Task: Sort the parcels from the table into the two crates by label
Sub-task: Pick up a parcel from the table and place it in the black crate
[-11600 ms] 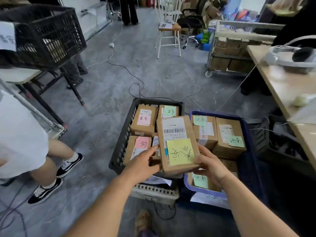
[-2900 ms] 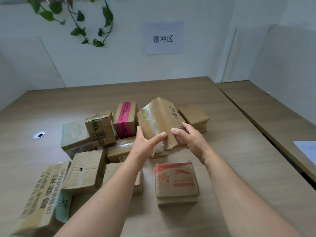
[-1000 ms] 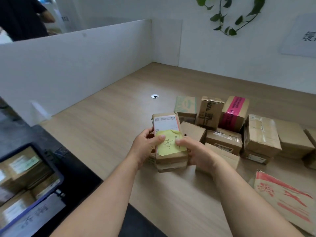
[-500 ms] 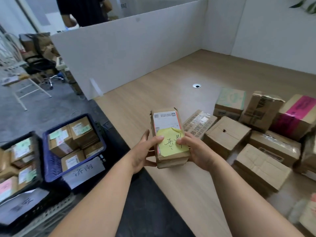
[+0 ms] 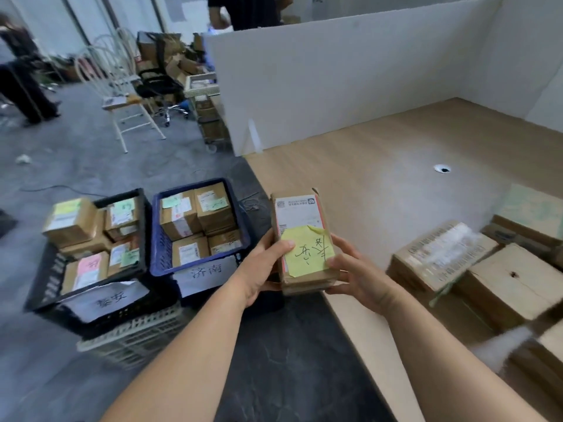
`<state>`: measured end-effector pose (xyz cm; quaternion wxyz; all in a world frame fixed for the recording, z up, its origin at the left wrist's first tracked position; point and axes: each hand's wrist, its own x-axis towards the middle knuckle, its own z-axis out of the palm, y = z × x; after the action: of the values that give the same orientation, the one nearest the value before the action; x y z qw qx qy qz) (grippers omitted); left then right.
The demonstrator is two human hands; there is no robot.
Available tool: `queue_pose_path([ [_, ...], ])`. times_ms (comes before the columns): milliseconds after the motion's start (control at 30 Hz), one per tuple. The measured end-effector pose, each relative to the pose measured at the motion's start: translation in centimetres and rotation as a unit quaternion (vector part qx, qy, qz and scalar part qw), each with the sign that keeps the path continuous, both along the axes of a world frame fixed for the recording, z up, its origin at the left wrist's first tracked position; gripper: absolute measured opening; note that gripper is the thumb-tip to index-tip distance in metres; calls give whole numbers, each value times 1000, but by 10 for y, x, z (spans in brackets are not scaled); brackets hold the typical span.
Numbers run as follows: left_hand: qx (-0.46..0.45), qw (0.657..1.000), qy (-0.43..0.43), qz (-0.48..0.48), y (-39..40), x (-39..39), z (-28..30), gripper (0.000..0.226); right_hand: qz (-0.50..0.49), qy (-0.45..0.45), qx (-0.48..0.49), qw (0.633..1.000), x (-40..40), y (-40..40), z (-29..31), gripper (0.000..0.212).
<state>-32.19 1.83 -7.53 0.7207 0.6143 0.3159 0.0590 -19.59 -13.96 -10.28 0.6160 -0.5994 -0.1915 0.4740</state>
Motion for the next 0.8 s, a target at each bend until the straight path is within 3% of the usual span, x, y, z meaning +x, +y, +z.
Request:
queue_pose_path([
  [167, 48, 997, 9, 58, 76, -47, -5, 47, 44, -14, -8, 999, -26, 86, -3, 79],
  [267, 102, 989, 24, 104, 125, -81, -9, 63, 77, -21, -17, 997, -44, 140, -8, 71],
  [433, 132, 978, 62, 148, 198, -137, -20, 68, 121, -22, -34, 992, -78, 226, -14, 63],
  [800, 146, 960, 123, 205, 299, -222, -43, 56, 201, -10, -58, 978, -139, 369, -32, 58],
])
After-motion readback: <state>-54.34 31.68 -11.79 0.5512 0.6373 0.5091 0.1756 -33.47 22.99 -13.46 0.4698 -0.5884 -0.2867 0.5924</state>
